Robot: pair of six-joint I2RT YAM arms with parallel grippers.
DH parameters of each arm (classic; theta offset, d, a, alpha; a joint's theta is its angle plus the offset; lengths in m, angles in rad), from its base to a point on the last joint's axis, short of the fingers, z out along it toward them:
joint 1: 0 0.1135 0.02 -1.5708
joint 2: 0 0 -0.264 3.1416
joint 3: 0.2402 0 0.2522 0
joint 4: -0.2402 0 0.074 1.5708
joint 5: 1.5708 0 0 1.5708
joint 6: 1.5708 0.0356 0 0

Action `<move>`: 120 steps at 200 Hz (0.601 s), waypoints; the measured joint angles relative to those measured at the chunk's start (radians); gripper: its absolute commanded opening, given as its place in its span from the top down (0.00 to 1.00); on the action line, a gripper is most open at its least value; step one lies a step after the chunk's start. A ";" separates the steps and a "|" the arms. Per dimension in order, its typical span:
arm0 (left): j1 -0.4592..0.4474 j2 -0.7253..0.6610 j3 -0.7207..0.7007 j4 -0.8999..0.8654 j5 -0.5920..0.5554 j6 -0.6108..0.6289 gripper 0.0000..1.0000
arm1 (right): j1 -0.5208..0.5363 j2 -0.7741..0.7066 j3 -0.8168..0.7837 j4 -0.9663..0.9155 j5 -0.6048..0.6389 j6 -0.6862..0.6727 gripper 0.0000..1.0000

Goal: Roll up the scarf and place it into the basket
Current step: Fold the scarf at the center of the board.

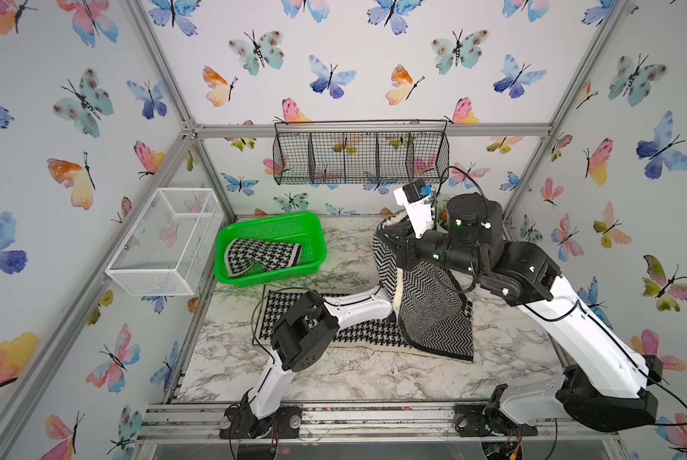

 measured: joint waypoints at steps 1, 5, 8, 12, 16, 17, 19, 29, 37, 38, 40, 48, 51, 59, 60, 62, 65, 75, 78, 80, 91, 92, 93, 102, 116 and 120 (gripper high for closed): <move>0.000 -0.002 -0.004 0.000 -0.003 0.000 0.07 | 0.000 0.000 -0.002 0.003 -0.004 -0.002 0.96; 0.000 -0.006 -0.011 -0.002 -0.006 -0.001 0.07 | 0.000 0.000 -0.008 0.012 -0.014 -0.010 0.96; 0.000 -0.009 -0.018 -0.003 -0.011 -0.002 0.07 | 0.000 0.000 -0.012 0.019 -0.022 -0.014 0.96; 0.003 -0.016 -0.029 -0.003 -0.017 -0.002 0.07 | 0.000 0.000 -0.015 0.025 -0.029 -0.021 0.96; 0.004 -0.021 -0.037 -0.003 -0.020 -0.003 0.07 | 0.000 0.001 -0.018 0.030 -0.036 -0.027 0.96; 0.005 -0.024 -0.043 -0.005 -0.022 -0.004 0.07 | 0.000 0.001 -0.018 0.031 -0.038 -0.030 0.96; 0.005 -0.026 -0.046 -0.005 -0.023 -0.004 0.07 | 0.000 0.002 -0.018 0.033 -0.041 -0.034 0.96; 0.010 -0.041 -0.069 -0.009 -0.029 -0.008 0.07 | 0.000 0.004 -0.018 0.047 -0.049 -0.049 0.97; 0.016 -0.050 -0.082 -0.010 -0.033 -0.009 0.07 | 0.000 0.007 -0.015 0.057 -0.053 -0.063 0.99; 0.017 -0.053 -0.084 -0.010 -0.034 -0.009 0.07 | 0.000 0.007 -0.014 0.058 -0.053 -0.065 0.99; 0.019 -0.055 -0.088 -0.009 -0.036 -0.010 0.07 | 0.000 0.008 -0.014 0.059 -0.055 -0.068 0.99; 0.026 -0.067 -0.101 -0.010 -0.043 -0.012 0.07 | 0.000 0.011 -0.013 0.068 -0.056 -0.077 0.99; 0.028 -0.072 -0.106 -0.011 -0.045 -0.012 0.07 | 0.000 0.011 -0.013 0.072 -0.056 -0.080 0.99; 0.035 -0.089 -0.122 -0.011 -0.053 -0.014 0.07 | 0.000 0.014 -0.013 0.080 -0.058 -0.088 0.99; 0.035 -0.089 -0.122 -0.011 -0.053 -0.014 0.06 | 0.000 0.014 -0.013 0.080 -0.058 -0.089 0.99; 0.037 -0.093 -0.126 -0.011 -0.055 -0.015 0.07 | 0.000 0.015 -0.013 0.083 -0.058 -0.091 0.99; 0.039 -0.100 -0.130 -0.012 -0.058 -0.016 0.07 | 0.000 0.016 -0.013 0.087 -0.060 -0.094 0.99; 0.046 -0.122 -0.147 -0.011 -0.064 -0.017 0.07 | 0.000 0.019 -0.018 0.102 -0.063 -0.100 0.99; 0.049 -0.129 -0.152 -0.010 -0.065 -0.018 0.07 | -0.002 0.019 -0.019 0.108 -0.065 -0.102 0.99; 0.050 -0.132 -0.154 -0.010 -0.066 -0.019 0.06 | -0.003 0.019 -0.021 0.110 -0.066 -0.103 0.99; 0.055 -0.155 -0.171 -0.010 -0.068 -0.020 0.07 | -0.006 0.020 -0.029 0.124 -0.071 -0.108 0.99; 0.056 -0.157 -0.172 -0.010 -0.068 -0.020 0.07 | -0.007 0.020 -0.030 0.126 -0.072 -0.109 0.99; 0.056 -0.159 -0.173 -0.010 -0.068 -0.020 0.07 | -0.007 0.020 -0.031 0.126 -0.072 -0.109 0.99; 0.056 -0.172 -0.185 -0.006 -0.067 -0.021 0.07 | -0.011 0.020 -0.042 0.140 -0.077 -0.112 0.99; 0.054 -0.197 -0.215 0.003 -0.065 -0.027 0.07 | -0.020 0.019 -0.068 0.169 -0.091 -0.113 0.99; 0.053 -0.203 -0.225 0.011 -0.064 -0.028 0.07 | -0.022 0.019 -0.075 0.175 -0.094 -0.114 0.99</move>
